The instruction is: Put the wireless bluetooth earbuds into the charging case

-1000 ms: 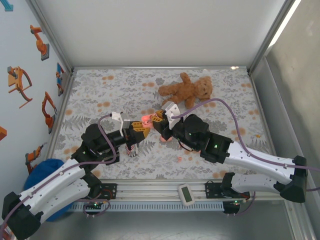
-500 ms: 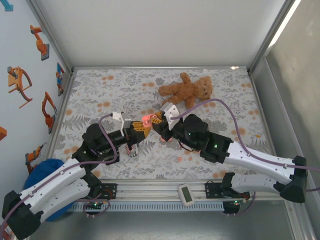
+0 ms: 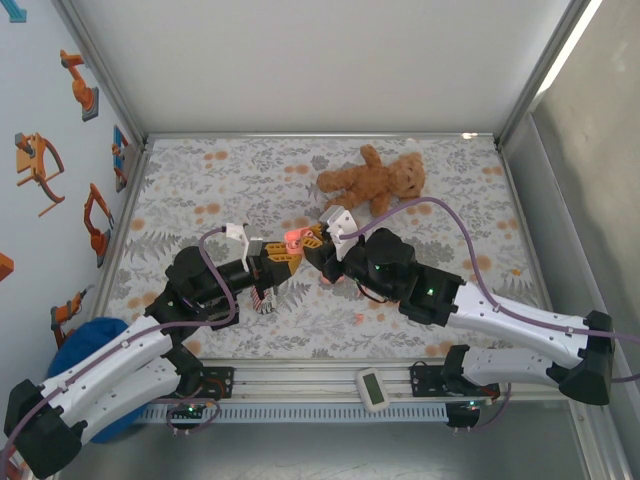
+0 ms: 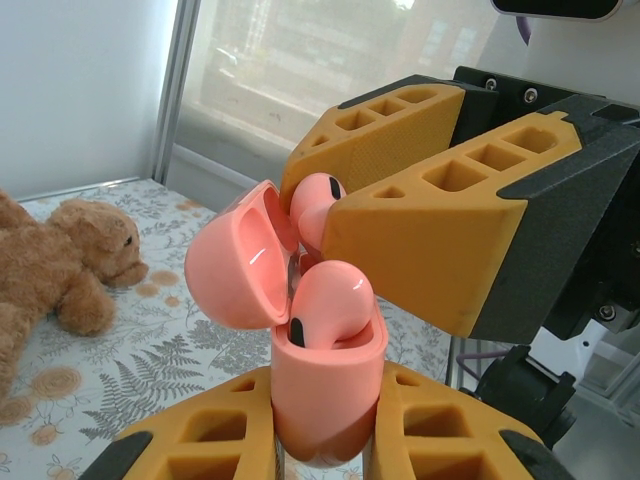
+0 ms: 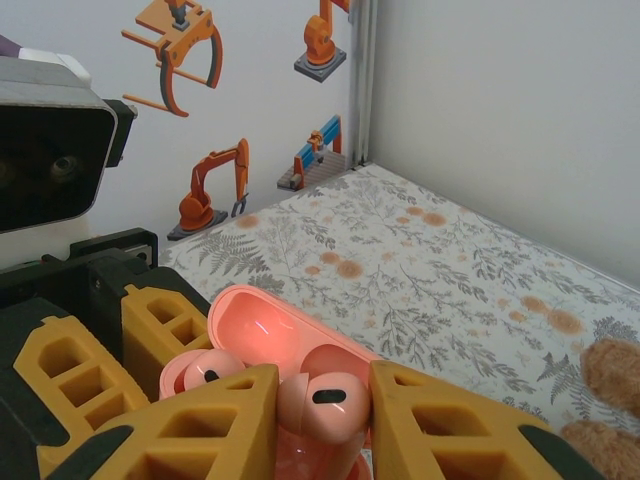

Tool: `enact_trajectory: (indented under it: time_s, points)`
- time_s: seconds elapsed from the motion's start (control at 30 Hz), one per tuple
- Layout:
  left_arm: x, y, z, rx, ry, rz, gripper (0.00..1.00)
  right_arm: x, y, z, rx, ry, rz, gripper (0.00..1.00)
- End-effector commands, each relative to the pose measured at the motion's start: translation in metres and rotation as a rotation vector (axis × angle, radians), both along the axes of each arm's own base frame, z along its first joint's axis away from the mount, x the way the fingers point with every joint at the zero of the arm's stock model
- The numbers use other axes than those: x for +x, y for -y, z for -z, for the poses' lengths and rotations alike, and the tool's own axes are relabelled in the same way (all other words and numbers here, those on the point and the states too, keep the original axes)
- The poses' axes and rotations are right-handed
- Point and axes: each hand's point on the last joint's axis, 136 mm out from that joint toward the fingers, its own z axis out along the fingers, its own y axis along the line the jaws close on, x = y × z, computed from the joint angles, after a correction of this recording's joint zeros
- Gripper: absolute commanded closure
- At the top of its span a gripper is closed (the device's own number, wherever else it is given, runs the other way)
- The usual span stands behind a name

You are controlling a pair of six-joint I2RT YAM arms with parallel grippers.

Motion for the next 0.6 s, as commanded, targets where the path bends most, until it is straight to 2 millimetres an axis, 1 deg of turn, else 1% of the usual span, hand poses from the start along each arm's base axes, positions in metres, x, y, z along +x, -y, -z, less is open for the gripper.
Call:
enact_trajectory:
  time_s: [0.0,0.1,0.37,0.57]
  points:
    - [-0.001,0.0,-0.021,-0.056,0.077,-0.002,0.97,-0.007,-0.002,-0.013,0.014,0.004,-0.034,0.72]
    - [-0.001,0.0,-0.019,-0.056,0.081,0.0,0.97,-0.008,-0.003,-0.017,0.02,0.006,-0.04,0.68]
    - [0.0,0.002,-0.014,-0.048,0.082,0.002,0.97,-0.005,0.0,-0.03,0.044,0.019,-0.019,0.65]
    - [0.0,0.002,-0.011,-0.045,0.083,0.005,0.97,-0.004,0.004,-0.044,0.07,0.032,-0.002,0.61]
